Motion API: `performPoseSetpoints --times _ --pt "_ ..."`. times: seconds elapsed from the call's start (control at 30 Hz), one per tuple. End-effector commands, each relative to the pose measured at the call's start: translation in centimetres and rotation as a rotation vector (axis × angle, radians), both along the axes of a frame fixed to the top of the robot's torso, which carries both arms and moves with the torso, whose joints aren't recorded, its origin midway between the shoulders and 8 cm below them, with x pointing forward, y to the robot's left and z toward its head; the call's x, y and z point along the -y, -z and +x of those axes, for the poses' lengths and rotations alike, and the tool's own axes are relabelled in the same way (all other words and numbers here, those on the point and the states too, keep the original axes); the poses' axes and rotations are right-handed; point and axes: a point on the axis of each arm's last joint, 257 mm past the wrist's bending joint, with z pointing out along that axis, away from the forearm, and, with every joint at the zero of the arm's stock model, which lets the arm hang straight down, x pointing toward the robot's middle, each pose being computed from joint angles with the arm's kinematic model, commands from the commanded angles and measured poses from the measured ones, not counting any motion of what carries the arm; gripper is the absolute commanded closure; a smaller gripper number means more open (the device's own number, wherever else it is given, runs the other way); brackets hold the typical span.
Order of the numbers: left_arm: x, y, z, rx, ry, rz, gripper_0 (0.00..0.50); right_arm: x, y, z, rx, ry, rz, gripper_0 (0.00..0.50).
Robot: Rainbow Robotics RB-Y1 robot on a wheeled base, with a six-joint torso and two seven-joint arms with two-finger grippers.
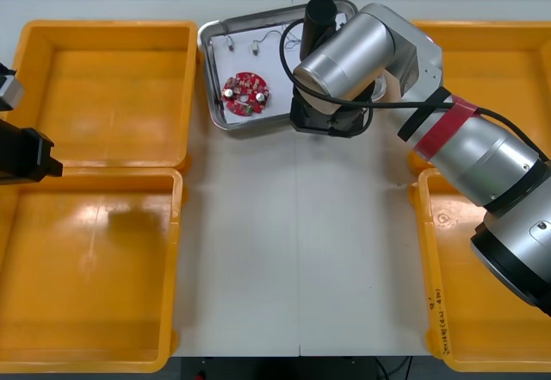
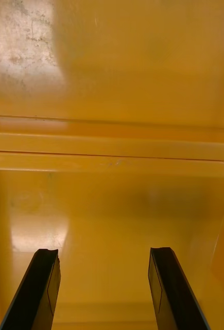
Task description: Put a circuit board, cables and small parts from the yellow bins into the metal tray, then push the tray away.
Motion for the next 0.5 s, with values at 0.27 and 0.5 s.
performPoseSetpoints --times 0.27,0.5 --pt "-1.8 -0.9 -0.5 0.013 0.094 0.114 0.000 -1.3 -4.0 -0.4 0.013 -0.044 -0.002 0.000" --pt "-1.8 -0.9 -0.5 0.013 0.094 0.114 0.000 -1.8 -5.0 -0.6 0.011 -0.049 -0.012 0.000"
